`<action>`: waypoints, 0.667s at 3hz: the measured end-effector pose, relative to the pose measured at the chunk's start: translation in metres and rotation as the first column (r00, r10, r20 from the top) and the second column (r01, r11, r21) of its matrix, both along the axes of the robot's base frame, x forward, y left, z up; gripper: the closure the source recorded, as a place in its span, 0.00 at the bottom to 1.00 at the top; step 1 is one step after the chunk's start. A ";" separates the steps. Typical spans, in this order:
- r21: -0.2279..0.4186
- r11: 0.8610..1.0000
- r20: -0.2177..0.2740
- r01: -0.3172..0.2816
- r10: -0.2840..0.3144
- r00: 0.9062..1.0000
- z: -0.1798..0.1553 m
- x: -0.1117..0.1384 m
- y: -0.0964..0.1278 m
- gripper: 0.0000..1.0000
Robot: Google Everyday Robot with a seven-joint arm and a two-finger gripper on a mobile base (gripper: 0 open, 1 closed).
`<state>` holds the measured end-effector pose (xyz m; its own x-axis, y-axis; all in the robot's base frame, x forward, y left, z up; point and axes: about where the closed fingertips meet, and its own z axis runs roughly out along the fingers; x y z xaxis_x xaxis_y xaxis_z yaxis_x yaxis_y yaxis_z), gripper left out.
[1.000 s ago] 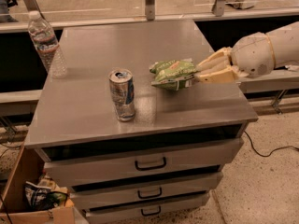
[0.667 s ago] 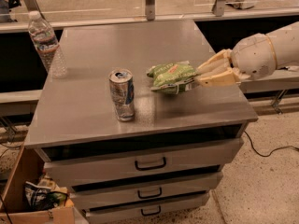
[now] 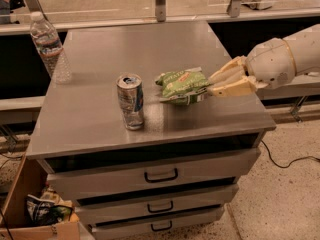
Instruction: Move green jalapeno chip bag near redbull can
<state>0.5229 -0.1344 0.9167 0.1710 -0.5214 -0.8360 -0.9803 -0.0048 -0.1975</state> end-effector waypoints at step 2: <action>0.034 0.999 -0.033 -0.021 0.023 0.999 -0.010 -0.010 0.019 0.13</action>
Offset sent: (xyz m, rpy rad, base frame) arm -0.0169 0.0297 -0.0138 0.0566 0.0538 0.0361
